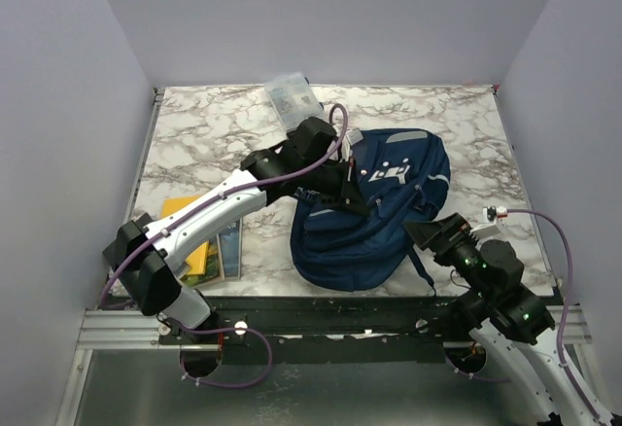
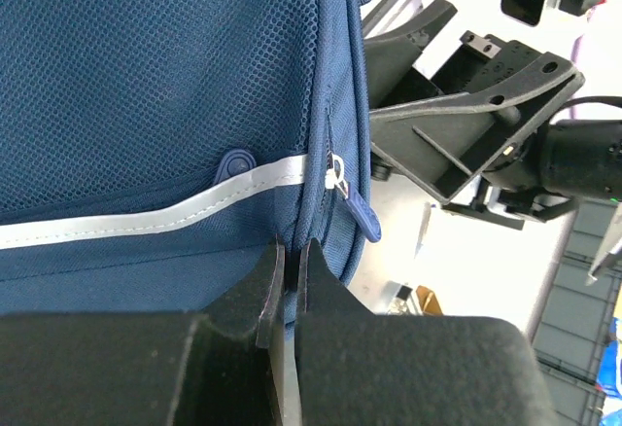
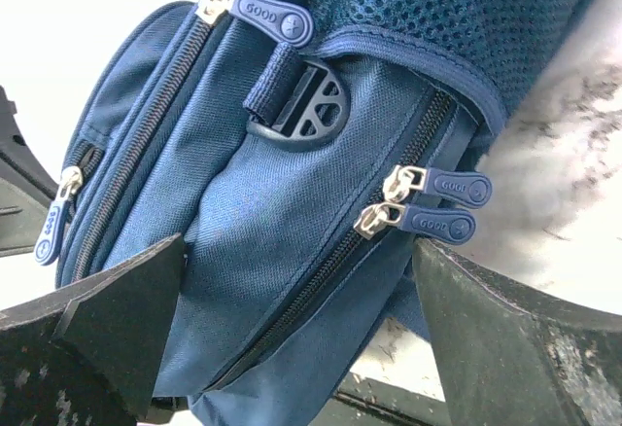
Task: Pack the student bag
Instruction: Unzip the student bag at the center of the board.
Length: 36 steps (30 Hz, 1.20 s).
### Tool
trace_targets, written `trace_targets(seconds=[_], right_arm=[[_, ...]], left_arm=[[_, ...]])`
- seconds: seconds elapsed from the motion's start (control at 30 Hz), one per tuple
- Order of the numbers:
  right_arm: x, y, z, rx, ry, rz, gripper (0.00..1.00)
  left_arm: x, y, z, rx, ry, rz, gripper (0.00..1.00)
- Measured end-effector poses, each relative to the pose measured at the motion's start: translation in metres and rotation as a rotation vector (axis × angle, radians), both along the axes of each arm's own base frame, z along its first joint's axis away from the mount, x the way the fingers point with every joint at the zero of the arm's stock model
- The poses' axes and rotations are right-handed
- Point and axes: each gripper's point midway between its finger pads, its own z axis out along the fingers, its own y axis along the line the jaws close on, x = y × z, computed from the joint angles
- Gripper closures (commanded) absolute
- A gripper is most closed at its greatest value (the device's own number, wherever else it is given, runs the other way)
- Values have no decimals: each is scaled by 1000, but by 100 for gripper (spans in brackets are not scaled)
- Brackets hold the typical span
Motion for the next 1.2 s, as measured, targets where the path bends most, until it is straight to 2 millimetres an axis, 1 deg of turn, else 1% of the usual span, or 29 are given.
trace_targets(seconds=[0.13,0.23,0.47,0.6,0.87,1.07,1.2], right_arm=[[0,5,19,34,-79,28,0],[-2,6,29,54,-125,42,0],[-2,8,39,90,-153,45,1],[-1,8,38,114,-138,38,2],[1,7,24,132,-82,6,3],[2,4,21,121,-73,-12,6],[4,2,19,114,-68,-26,6]], left_arm=[[-2,7,16,-47,17,-1,100],[-1,11,23,-71,26,-1,100],[1,21,28,-118,69,4,100],[0,25,28,-143,93,4,100],[-1,27,28,-176,112,7,100],[-4,29,28,-189,120,6,100],[-5,28,28,-196,124,4,100]])
